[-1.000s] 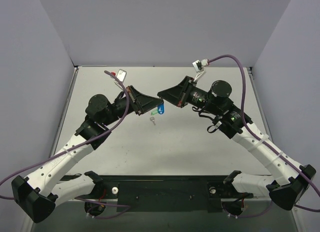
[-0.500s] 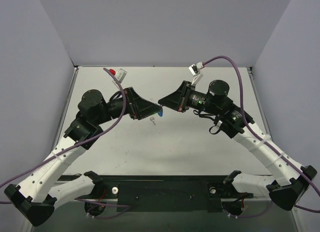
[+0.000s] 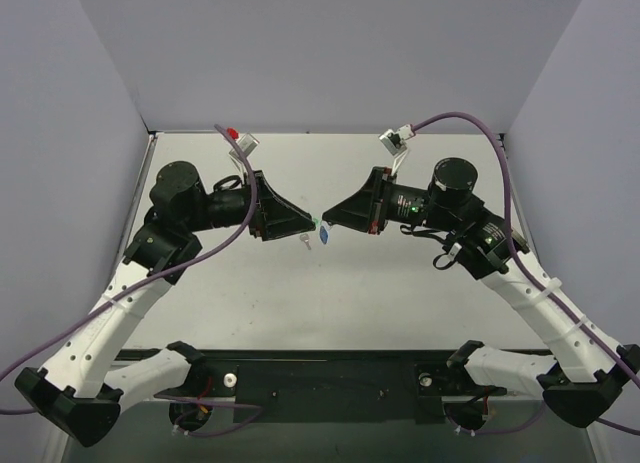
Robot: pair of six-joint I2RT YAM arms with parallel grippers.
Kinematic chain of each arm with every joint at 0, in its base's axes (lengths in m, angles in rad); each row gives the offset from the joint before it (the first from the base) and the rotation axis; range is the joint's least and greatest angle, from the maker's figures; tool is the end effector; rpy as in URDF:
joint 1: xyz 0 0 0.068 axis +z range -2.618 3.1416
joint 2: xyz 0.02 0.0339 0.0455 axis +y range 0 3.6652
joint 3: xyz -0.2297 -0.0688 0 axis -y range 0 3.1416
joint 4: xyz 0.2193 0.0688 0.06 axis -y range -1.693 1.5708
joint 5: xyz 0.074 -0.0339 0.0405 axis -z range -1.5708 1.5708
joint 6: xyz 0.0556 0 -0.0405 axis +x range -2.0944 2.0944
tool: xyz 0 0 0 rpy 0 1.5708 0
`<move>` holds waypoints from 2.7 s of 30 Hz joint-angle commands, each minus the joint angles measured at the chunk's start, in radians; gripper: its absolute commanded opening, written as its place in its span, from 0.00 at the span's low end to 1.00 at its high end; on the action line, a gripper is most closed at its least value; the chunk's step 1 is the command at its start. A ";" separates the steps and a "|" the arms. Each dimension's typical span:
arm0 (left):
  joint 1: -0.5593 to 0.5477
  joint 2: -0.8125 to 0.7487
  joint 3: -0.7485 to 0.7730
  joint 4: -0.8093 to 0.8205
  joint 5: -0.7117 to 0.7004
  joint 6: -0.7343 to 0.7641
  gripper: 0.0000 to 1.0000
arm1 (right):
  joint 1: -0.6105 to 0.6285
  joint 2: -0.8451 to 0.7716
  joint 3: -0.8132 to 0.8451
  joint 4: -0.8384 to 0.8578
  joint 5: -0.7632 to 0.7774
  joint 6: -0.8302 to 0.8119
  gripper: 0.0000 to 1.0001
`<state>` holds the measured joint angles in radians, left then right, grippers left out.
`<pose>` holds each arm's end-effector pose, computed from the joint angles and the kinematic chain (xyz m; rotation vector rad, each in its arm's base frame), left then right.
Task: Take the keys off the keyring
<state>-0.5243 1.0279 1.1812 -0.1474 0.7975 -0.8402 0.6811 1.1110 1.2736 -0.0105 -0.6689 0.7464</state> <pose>0.1720 -0.1454 0.4036 0.4429 1.7874 -1.6298 0.1655 0.1785 0.4319 -0.5785 1.5748 1.5945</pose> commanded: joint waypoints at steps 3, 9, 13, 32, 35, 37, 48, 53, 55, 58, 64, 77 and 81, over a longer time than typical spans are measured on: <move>0.006 0.043 0.077 0.165 0.233 -0.011 0.64 | -0.008 -0.022 0.058 0.014 -0.164 -0.050 0.00; 0.004 0.054 0.070 0.292 0.310 -0.074 0.58 | -0.014 -0.010 0.076 -0.032 -0.195 -0.073 0.00; 0.003 0.069 0.072 0.292 0.325 -0.069 0.54 | -0.015 0.007 0.092 -0.034 -0.202 -0.076 0.00; -0.059 0.129 0.098 0.238 0.335 -0.011 0.48 | -0.015 0.036 0.115 0.003 -0.184 -0.038 0.00; -0.072 0.136 0.107 0.227 0.335 -0.002 0.46 | -0.015 0.038 0.116 0.032 -0.184 -0.036 0.00; -0.080 0.144 0.113 0.226 0.335 0.001 0.45 | -0.015 0.036 0.116 0.033 -0.182 -0.036 0.00; -0.092 0.173 0.155 0.192 0.324 0.021 0.00 | -0.015 0.030 0.087 0.063 -0.186 -0.019 0.00; -0.102 0.176 0.153 0.197 0.283 0.033 0.00 | -0.011 0.030 0.066 0.098 -0.195 0.005 0.00; -0.102 0.178 0.150 0.212 0.223 0.004 0.00 | -0.011 0.030 0.055 0.109 -0.183 0.005 0.00; -0.106 0.172 0.112 0.334 0.143 -0.107 0.00 | -0.011 0.030 0.041 0.124 -0.155 0.013 0.00; -0.115 0.132 0.051 0.410 -0.067 -0.264 0.00 | -0.008 0.029 -0.020 0.224 -0.054 0.071 0.00; -0.118 0.044 -0.136 0.635 -0.377 -0.462 0.00 | 0.017 0.039 -0.100 0.316 0.045 0.094 0.00; -0.128 0.009 -0.175 0.637 -0.458 -0.476 0.00 | 0.018 0.039 -0.134 0.378 0.049 0.129 0.00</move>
<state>-0.6445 1.0790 1.0054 0.3454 0.5335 -1.2839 0.6643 1.1324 1.1866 0.3115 -0.5728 0.8410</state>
